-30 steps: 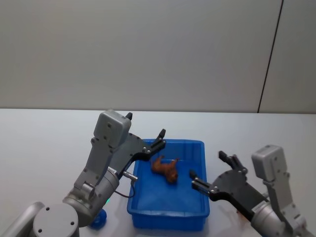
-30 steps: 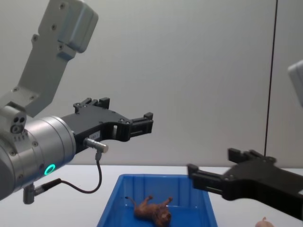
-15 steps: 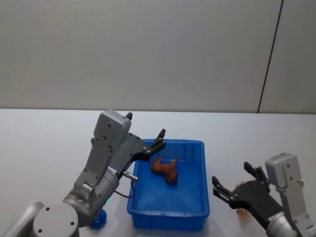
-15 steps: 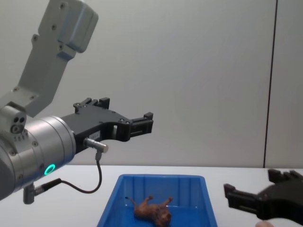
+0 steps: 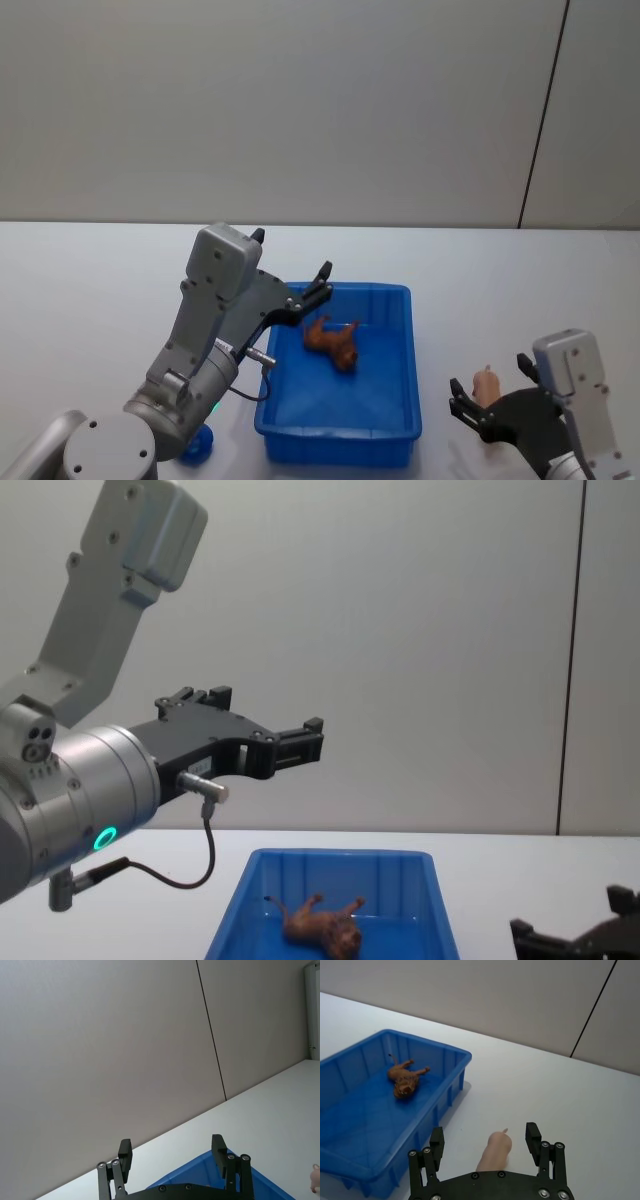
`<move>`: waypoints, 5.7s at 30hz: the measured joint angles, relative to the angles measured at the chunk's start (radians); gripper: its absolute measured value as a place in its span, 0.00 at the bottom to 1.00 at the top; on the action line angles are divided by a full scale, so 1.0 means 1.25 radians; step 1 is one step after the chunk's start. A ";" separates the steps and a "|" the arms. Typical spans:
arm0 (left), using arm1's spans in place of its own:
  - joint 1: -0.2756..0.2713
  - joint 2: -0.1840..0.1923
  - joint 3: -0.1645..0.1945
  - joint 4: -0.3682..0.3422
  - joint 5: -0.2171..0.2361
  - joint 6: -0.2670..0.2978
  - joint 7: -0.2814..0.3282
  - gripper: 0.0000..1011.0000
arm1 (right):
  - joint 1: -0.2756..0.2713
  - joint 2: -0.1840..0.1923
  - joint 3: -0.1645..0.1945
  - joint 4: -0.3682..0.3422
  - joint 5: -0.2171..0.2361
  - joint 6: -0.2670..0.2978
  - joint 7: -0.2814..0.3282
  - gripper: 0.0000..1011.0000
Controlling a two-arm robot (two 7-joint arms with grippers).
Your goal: Pick up the two dolls from the table and place them into the box.
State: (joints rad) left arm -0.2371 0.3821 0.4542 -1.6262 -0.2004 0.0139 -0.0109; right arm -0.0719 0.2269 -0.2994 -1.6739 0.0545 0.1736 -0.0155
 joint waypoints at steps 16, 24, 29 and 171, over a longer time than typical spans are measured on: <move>0.000 0.000 0.000 0.000 0.000 0.000 0.000 0.99 | 0.024 -0.030 -0.004 0.082 -0.035 0.016 -0.042 0.99; 0.000 0.000 0.000 0.000 0.000 0.000 0.000 0.99 | 0.042 -0.045 -0.006 0.126 -0.044 0.015 -0.045 0.95; 0.000 0.000 0.000 0.000 0.000 0.000 0.000 0.99 | 0.052 -0.055 -0.006 0.150 -0.045 0.018 -0.046 0.81; 0.170 0.095 -0.041 -0.119 -0.210 0.091 0.216 0.99 | 0.052 -0.034 0.061 0.039 0.032 -0.118 -0.066 0.99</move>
State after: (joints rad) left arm -0.0251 0.5013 0.4027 -1.7749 -0.4628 0.1271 0.2585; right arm -0.0074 0.1841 -0.2231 -1.6252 0.0945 0.0261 -0.0984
